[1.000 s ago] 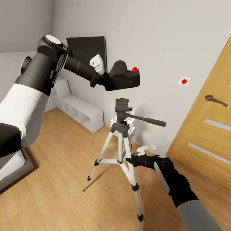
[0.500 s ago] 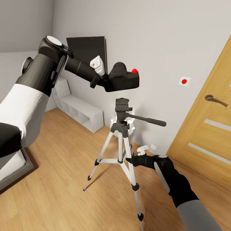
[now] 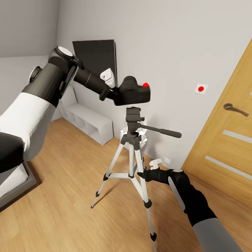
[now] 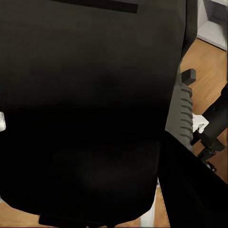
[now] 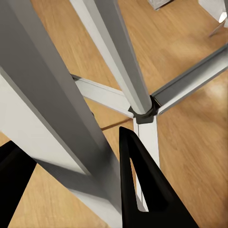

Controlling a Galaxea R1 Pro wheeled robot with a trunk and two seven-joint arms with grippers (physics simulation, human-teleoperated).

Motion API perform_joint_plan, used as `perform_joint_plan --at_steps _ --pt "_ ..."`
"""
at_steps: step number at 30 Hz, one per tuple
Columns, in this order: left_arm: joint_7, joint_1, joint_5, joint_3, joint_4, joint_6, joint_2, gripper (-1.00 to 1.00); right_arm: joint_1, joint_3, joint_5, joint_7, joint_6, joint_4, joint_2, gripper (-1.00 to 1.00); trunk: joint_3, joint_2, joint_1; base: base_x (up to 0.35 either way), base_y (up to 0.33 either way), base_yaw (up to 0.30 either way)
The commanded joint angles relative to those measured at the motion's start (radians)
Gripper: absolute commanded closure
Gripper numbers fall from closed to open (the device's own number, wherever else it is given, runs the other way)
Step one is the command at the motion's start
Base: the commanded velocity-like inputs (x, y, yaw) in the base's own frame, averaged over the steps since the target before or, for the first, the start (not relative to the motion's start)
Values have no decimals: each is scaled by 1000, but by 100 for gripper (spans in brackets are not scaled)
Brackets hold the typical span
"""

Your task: Attach the digital camera to the camera tripod in the bedroom.

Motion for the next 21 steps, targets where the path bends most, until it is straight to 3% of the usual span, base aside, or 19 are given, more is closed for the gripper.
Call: perform_joint_plan --at_steps 1,4,21 --pt "-5 -1 -4 -6 5 7 0 100 -1 1 11 -3 0 -1 -1 100 -2 -2 1 0 0 0" --pt "-2 -1 -2 -22 33 6 -7 100 -1 1 11 -3 0 -1 0 100 -2 -2 1 0 0 0" --pt "7 -1 -1 -28 47 6 -22 100 -1 1 11 -3 0 1 0 100 -2 -2 1 0 0 0"
